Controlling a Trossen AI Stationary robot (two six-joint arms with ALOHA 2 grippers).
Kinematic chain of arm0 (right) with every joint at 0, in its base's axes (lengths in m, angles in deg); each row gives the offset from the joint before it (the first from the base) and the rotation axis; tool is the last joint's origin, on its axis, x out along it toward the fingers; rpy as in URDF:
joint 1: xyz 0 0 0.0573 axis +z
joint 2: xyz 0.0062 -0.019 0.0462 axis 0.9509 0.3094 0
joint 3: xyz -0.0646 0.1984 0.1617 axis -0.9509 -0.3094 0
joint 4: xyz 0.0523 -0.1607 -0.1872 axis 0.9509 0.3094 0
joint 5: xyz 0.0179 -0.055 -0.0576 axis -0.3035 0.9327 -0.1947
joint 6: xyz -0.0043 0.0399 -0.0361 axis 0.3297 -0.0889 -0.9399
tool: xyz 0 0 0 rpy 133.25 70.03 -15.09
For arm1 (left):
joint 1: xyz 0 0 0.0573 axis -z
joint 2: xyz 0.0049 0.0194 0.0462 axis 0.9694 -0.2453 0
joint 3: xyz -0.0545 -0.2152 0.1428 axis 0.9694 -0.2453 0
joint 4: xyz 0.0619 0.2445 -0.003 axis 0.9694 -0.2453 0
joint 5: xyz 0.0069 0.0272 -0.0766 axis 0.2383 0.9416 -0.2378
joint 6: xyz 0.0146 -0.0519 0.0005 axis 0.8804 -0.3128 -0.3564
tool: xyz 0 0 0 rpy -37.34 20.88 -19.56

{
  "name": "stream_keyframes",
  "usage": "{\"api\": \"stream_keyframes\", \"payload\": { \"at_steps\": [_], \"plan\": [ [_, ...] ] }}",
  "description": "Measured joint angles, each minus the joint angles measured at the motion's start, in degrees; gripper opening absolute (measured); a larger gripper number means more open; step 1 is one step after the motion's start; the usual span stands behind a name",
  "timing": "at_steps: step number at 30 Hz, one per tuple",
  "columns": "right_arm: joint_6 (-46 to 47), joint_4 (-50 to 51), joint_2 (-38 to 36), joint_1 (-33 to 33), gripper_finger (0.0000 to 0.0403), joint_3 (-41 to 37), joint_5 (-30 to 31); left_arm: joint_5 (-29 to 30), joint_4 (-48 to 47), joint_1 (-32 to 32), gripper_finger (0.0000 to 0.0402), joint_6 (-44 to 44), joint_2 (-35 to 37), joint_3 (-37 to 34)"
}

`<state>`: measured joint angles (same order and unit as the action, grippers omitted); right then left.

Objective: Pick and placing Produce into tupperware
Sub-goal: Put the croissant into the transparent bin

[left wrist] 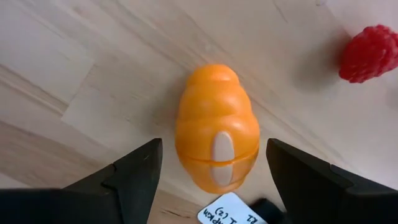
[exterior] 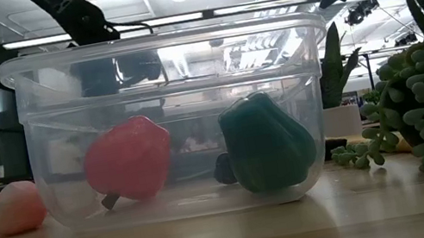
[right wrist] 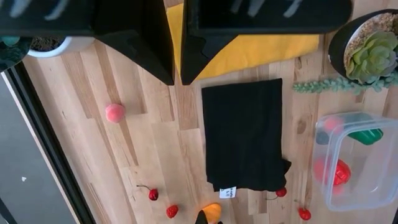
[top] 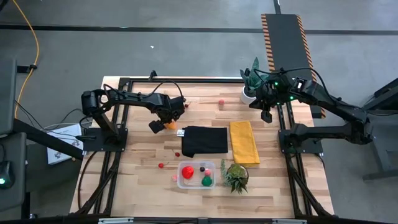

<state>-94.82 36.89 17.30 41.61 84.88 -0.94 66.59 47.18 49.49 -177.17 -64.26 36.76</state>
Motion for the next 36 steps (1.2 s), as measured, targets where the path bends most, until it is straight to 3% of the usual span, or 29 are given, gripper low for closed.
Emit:
{"api": "stream_keyframes", "payload": {
  "at_steps": [25,36],
  "plan": [
    [0.0,0.2,0.0,0.0,0.0016,0.0,0.0,1.5,-1.4,0.0,0.0275,0.0,0.0,0.0],
    [0.0,0.2,0.0,0.0,0.0016,0.0,0.0,-1.4,-5.0,0.0,0.0275,0.0,0.0,0.0]
  ]
}}
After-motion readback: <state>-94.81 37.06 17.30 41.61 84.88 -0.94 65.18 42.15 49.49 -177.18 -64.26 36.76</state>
